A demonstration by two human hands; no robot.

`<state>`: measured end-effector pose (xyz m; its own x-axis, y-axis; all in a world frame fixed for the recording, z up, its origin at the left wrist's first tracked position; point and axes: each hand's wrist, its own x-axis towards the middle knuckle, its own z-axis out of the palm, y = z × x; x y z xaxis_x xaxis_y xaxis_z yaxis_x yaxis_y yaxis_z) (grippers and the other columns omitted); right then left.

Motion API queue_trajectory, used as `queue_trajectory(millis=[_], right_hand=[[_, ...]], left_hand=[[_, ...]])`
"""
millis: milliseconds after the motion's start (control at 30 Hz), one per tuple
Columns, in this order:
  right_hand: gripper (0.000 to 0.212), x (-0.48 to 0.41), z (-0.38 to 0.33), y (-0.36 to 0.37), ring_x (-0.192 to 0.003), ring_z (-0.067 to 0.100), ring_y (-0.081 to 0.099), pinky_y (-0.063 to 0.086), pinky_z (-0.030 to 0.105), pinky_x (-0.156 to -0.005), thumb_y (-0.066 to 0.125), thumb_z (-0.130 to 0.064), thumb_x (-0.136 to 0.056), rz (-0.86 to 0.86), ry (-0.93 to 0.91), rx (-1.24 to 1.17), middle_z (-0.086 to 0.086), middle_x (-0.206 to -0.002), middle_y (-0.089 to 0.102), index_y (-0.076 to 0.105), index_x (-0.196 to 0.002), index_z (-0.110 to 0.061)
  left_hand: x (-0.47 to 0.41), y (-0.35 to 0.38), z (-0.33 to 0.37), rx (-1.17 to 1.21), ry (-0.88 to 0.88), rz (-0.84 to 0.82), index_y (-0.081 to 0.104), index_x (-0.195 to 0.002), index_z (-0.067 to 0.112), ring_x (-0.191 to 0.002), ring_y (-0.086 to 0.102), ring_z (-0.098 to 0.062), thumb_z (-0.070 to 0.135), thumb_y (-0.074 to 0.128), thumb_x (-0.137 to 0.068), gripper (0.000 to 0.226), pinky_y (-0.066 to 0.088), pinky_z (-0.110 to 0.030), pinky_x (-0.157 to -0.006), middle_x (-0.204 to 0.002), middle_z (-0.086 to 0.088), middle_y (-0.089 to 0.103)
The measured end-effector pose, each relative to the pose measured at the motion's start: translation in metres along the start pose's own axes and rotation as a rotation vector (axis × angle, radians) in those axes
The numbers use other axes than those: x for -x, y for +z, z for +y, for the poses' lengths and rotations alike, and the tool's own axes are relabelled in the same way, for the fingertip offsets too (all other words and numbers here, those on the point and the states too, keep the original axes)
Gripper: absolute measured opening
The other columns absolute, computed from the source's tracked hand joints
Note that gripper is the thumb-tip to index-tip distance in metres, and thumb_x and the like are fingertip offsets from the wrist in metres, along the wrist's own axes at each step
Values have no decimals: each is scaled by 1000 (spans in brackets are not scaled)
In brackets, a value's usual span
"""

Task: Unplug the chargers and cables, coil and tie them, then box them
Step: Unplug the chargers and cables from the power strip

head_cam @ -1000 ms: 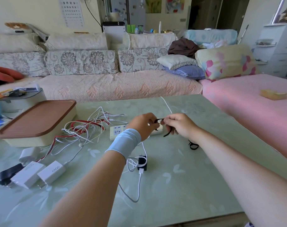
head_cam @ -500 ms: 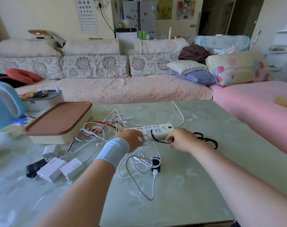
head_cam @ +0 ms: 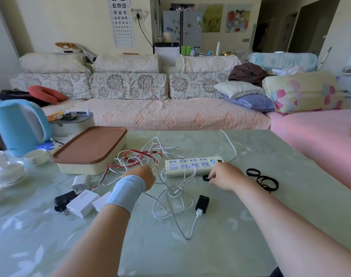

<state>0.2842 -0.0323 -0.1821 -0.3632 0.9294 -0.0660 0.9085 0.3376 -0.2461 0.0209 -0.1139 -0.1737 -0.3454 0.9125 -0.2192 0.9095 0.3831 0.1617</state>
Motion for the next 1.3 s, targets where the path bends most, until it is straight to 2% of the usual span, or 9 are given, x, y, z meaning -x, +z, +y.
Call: queue_trajectory(millis=[167,300,367,467,600,800,933,1133,1300], right_hand=[[20,0,-15,1,-97,23,63,53,29,-78,57,-16,-80,27,-31,55,-6,-100,70,71,-89,-28],[36,14,-32,-13,-93,17,63,53,26,-78,48,-7,-81,-2,-112,-41,-14,-92,64,73,-86,-33],[39,29,-43,-16,-79,9,62,49,17,-60,47,-4,-83,-178,-170,-52,-17,-84,60,74,-91,-31],[37,44,-50,-1,-84,7,60,43,13,-47,63,-13,-81,-383,-249,27,-17,-100,55,68,-111,-35],[24,50,-51,19,-90,15,62,53,25,-70,64,-12,-78,-275,-290,101,-12,-94,62,68,-95,-29],[10,51,-54,3,-69,18,50,39,29,-60,50,-20,-81,-199,-240,-64,-6,-75,53,47,-72,-23],[16,42,-52,-8,-54,13,55,40,24,-56,41,-26,-95,0,-170,-311,-4,-57,59,55,-87,-23],[26,25,-55,11,-86,9,61,41,24,-72,51,-29,-98,-110,-265,-103,-11,-91,69,64,-118,-38],[26,13,-68,22,-104,22,64,42,27,-74,62,-27,-83,63,-367,227,-8,-108,72,71,-106,-36]], left_hand=[[11,1,0,-43,118,289,36,-139,23,-127,47,-28,44,61,-87,62,36,-42,-105,-137,-3,52],[24,-11,11,116,408,530,59,-120,30,-117,46,-22,9,57,-86,40,37,-35,-103,-126,3,55],[34,-13,18,280,505,452,69,-101,27,-103,55,-18,-8,45,-83,47,44,-33,-97,-114,3,62],[49,-6,24,297,497,261,71,-98,31,-103,60,-17,5,48,-89,36,47,-30,-96,-115,5,63],[53,5,10,87,359,68,62,-117,35,-107,59,-17,44,64,-86,33,48,-33,-97,-122,8,59],[53,1,-16,198,214,-93,68,-106,21,-83,71,-17,17,48,-96,23,56,-30,-81,-98,5,72],[52,2,-12,234,254,-109,54,-121,17,-74,68,-15,14,42,-100,24,53,-20,-64,-101,-1,71],[42,8,2,291,215,-88,67,-109,28,-80,70,-14,19,54,-93,23,58,-26,-75,-92,7,74],[41,10,5,214,257,-91,68,-114,32,-94,68,-16,22,57,-93,26,53,-28,-90,-105,5,71]])
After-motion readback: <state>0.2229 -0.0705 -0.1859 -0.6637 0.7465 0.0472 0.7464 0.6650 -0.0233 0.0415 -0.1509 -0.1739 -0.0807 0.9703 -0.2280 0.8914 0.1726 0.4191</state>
